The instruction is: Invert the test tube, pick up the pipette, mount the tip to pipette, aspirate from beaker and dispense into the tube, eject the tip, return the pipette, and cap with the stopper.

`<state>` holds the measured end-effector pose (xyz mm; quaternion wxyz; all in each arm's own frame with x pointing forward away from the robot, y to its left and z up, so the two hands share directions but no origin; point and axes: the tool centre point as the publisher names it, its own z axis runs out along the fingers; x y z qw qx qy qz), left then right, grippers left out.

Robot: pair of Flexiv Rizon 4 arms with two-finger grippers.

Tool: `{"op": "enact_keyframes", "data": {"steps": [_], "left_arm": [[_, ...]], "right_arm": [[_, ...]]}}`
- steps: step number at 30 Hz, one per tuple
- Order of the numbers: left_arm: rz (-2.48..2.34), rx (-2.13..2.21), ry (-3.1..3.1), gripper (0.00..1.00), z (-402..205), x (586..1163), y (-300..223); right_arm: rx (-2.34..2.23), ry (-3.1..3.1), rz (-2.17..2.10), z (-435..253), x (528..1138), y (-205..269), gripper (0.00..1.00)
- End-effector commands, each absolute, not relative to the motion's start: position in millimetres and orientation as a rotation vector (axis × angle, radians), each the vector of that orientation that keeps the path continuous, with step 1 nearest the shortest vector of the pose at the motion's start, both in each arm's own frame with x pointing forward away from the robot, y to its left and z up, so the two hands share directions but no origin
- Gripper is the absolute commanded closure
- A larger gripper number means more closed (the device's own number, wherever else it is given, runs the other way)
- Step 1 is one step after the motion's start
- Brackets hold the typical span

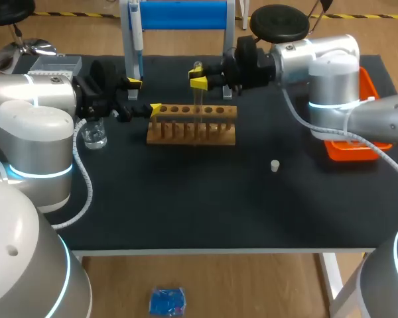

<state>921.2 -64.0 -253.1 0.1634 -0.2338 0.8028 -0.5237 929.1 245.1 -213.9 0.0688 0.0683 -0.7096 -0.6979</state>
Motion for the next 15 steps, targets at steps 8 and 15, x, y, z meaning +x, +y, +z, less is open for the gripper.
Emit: {"op": "enact_keyframes", "data": {"steps": [8,15], "left_arm": [[-1.494,-0.667,2.286,0.0,-254,921,-64],[-1.494,-0.667,2.286,0.0,-254,921,-64]], "right_arm": [[0.177,-2.157,-2.091,-182,912,234,1.0],[0.126,-2.178,-2.045,-149,892,221,1.0]]}}
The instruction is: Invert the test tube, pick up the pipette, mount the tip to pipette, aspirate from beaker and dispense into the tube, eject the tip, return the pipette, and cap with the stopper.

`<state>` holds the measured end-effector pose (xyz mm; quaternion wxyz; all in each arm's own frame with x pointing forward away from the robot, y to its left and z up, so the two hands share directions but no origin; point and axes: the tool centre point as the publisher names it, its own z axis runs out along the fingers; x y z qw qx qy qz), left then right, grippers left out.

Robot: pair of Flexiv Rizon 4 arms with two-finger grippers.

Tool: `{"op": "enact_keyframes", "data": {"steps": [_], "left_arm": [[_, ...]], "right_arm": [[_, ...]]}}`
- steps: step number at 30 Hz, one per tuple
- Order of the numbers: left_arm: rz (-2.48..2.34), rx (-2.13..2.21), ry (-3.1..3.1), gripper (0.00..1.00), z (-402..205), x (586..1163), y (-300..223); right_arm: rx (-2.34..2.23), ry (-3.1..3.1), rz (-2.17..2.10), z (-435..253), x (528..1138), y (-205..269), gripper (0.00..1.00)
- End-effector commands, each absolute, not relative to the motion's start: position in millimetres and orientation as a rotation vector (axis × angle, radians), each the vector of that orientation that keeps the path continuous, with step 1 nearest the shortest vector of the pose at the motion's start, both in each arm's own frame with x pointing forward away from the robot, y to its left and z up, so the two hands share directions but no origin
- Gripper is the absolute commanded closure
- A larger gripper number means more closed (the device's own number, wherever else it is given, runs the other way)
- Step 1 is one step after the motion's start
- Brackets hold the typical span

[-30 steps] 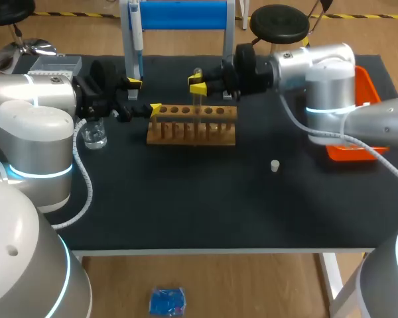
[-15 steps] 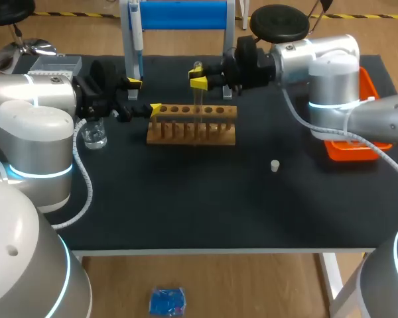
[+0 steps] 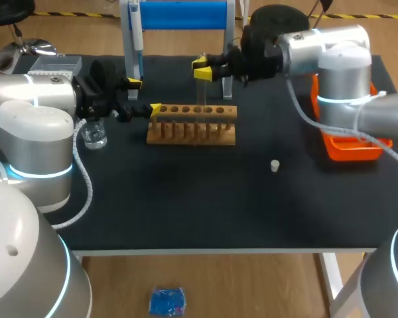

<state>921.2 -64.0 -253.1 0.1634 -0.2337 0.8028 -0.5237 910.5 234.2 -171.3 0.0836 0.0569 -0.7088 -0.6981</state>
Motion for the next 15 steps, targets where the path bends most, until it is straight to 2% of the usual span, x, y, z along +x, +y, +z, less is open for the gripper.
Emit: {"op": "enact_keyframes", "data": {"steps": [1,15], "left_arm": [[-1.494,-0.667,2.286,0.0,-253.8,920.7,-64.1],[-1.494,-0.667,2.286,0.0,-253.8,920.7,-64.1]], "right_arm": [[0.11,-2.194,-2.035,-144.2,889.0,218.3,1.0],[0.121,-2.182,-2.043,-138.0,884.8,215.4,1.0]]}}
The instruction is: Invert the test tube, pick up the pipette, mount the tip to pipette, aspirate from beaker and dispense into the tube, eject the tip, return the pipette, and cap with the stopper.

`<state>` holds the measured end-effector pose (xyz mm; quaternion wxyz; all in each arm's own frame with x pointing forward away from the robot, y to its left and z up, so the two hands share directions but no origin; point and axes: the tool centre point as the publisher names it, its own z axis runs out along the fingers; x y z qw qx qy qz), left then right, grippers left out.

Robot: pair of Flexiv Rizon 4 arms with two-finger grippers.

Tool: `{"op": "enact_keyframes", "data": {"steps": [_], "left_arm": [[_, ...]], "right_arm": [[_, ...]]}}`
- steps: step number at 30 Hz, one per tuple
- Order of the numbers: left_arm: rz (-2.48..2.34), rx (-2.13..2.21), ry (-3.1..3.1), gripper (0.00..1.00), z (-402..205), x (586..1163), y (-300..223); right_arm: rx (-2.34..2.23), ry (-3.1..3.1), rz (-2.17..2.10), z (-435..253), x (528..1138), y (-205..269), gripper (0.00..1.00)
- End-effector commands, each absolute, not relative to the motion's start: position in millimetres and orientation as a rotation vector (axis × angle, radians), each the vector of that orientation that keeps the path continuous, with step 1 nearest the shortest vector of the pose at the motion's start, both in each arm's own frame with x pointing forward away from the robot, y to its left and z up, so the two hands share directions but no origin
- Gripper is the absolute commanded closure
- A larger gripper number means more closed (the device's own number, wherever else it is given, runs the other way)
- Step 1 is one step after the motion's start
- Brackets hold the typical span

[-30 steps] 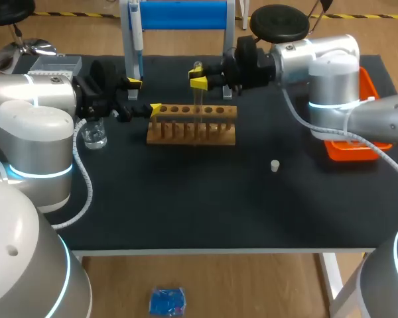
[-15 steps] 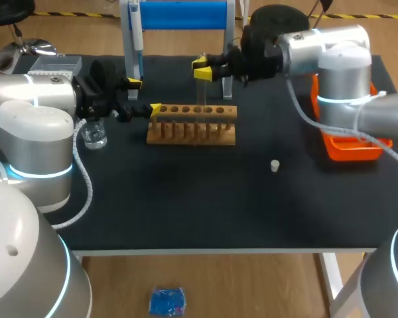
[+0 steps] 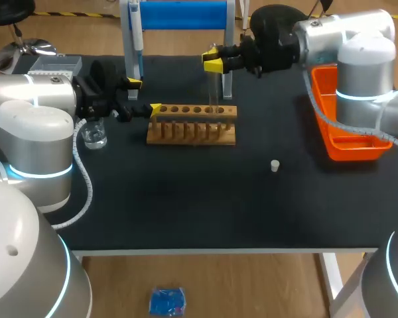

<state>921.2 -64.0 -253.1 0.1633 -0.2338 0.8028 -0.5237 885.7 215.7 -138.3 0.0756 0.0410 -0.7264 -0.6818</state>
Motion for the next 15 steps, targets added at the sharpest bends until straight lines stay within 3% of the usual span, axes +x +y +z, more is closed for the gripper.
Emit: {"op": "enact_keyframes", "data": {"steps": [1,13,15], "left_arm": [[-1.494,-0.667,2.286,0.0,-253.8,920.7,-64.1],[-1.494,-0.667,2.286,0.0,-253.8,920.7,-64.1],[-1.494,-0.667,2.286,0.0,-253.8,920.7,-64.1]], "right_arm": [[0.121,-2.182,-2.043,-138.0,884.8,215.4,1.0],[0.121,-2.182,-2.043,-138.0,884.8,215.4,1.0],[-0.052,-2.096,-1.973,-137.8,889.7,215.6,1.0]]}}
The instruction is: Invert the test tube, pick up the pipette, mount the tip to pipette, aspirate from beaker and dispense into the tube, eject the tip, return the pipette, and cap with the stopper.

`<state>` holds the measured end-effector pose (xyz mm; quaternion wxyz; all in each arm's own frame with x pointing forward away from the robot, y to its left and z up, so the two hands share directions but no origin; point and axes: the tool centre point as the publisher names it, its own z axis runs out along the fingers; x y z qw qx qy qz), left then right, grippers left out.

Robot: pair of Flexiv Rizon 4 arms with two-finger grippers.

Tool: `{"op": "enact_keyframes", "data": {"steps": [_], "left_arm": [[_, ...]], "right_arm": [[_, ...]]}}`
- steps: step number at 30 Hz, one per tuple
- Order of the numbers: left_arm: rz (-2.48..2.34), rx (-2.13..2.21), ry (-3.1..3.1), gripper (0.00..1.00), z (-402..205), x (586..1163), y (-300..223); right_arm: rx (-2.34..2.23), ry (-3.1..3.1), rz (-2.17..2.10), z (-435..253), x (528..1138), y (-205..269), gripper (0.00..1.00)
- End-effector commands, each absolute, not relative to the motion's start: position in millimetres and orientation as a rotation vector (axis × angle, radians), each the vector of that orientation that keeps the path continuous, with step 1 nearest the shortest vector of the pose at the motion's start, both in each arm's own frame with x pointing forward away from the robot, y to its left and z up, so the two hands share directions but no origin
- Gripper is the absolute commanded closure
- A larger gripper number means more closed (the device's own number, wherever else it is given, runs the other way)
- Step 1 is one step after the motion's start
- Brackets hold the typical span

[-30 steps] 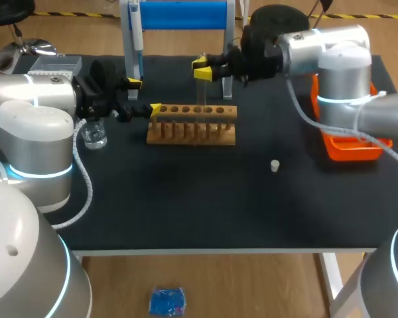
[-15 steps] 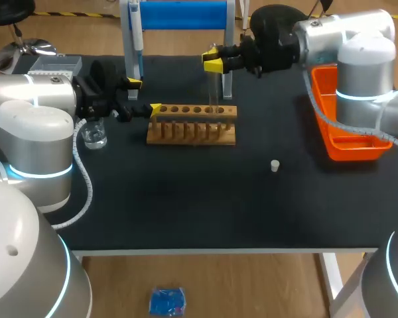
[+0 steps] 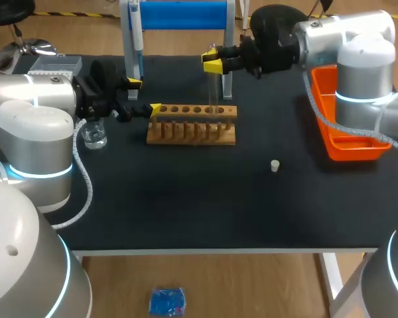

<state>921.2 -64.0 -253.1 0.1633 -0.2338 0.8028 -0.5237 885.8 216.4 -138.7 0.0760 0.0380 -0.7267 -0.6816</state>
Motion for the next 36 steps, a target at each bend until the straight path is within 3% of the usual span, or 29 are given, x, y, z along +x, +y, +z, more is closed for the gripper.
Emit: {"op": "enact_keyframes", "data": {"steps": [1,15,36], "left_arm": [[-1.494,-0.667,2.286,0.0,-254,921,-64],[-1.494,-0.667,2.286,0.0,-254,921,-64],[-1.494,-0.667,2.286,0.0,-254,921,-64]], "right_arm": [[-0.125,-2.053,-1.919,-137,892,216,1.0],[-0.977,-1.425,-1.354,-131,903,222,1.0],[-1.29,-1.103,-1.082,-173,901,199,1.0]]}}
